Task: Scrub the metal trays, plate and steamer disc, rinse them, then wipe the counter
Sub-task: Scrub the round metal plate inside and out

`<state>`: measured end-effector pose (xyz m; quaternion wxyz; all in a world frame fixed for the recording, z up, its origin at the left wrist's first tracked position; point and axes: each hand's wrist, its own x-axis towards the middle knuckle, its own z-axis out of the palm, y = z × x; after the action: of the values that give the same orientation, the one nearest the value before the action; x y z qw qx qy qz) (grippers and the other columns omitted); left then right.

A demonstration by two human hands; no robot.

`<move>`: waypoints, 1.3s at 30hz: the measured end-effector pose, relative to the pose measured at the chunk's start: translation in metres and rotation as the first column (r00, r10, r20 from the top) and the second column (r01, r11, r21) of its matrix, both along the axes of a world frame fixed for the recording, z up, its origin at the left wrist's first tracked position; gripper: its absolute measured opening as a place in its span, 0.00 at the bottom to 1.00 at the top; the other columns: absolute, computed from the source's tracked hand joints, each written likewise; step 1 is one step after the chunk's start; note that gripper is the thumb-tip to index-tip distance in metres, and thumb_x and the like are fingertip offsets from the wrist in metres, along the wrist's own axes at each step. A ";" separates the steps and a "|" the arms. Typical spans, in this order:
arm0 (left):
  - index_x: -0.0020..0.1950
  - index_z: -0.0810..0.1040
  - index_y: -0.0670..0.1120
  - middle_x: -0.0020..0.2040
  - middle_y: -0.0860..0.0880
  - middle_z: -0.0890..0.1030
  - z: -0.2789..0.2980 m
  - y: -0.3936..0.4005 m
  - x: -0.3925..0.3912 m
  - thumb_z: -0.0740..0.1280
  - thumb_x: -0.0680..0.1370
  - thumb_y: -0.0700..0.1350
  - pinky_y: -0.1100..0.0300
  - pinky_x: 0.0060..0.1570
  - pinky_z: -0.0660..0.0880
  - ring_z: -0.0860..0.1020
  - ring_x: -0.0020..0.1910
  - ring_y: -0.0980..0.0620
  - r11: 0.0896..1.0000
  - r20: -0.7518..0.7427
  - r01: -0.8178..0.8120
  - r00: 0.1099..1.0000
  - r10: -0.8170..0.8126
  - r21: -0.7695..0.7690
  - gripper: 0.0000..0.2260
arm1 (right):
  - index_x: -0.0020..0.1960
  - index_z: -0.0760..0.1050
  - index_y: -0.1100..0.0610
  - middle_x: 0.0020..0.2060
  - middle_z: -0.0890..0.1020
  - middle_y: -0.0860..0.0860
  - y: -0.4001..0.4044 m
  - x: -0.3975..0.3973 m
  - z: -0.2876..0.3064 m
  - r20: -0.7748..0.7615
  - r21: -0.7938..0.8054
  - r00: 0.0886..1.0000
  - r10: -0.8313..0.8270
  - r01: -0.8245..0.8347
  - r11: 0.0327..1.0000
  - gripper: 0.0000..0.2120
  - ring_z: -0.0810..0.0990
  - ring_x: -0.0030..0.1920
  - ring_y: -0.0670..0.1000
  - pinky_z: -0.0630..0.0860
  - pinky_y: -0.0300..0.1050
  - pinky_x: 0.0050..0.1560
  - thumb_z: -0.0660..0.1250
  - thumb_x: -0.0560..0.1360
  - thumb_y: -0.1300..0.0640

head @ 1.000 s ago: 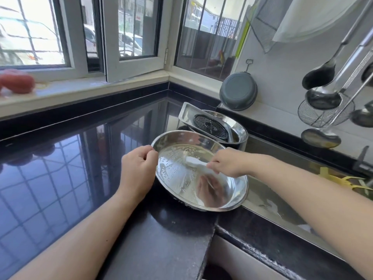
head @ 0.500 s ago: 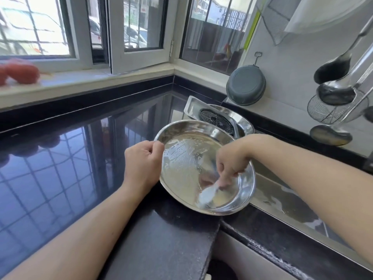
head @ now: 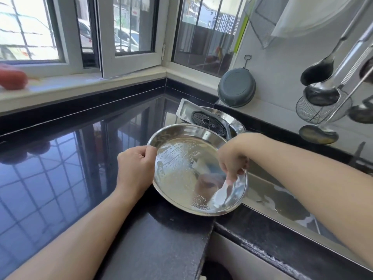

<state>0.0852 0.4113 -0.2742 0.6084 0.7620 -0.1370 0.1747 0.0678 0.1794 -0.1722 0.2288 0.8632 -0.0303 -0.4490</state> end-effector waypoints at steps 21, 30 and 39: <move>0.25 0.58 0.46 0.23 0.52 0.57 0.000 -0.003 0.000 0.64 0.78 0.41 0.59 0.28 0.58 0.56 0.25 0.54 0.988 -0.059 -0.009 0.998 0.018 0.153 0.23 | 0.42 0.81 0.58 0.33 0.79 0.52 -0.009 -0.017 0.005 0.166 0.074 0.981 -0.101 0.090 0.993 0.18 0.74 0.34 0.54 0.74 0.45 0.39 0.69 0.78 0.43; 0.27 0.67 0.38 0.22 0.47 0.63 -0.005 -0.003 -0.005 0.60 0.73 0.47 0.55 0.29 0.62 0.60 0.26 0.56 0.976 0.071 0.128 0.987 -0.142 0.179 0.18 | 0.58 0.77 0.54 0.46 0.81 0.52 -0.026 -0.057 0.012 0.570 0.127 0.817 -0.089 0.020 0.992 0.10 0.80 0.46 0.55 0.77 0.51 0.48 0.62 0.82 0.52; 0.34 0.76 0.44 0.30 0.52 0.73 -0.008 -0.007 -0.010 0.60 0.77 0.51 0.54 0.34 0.72 0.72 0.30 0.51 0.909 0.373 0.155 0.875 -0.308 0.387 0.15 | 0.76 0.66 0.41 0.69 0.76 0.52 -0.049 -0.115 -0.002 0.537 0.265 0.804 -0.256 0.128 0.956 0.30 0.81 0.58 0.56 0.80 0.54 0.58 0.56 0.78 0.64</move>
<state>0.0754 0.4045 -0.2821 0.4370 0.7777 -0.3862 0.2347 -0.0469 0.1300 -0.1746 0.0677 0.9691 -0.1356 -0.1947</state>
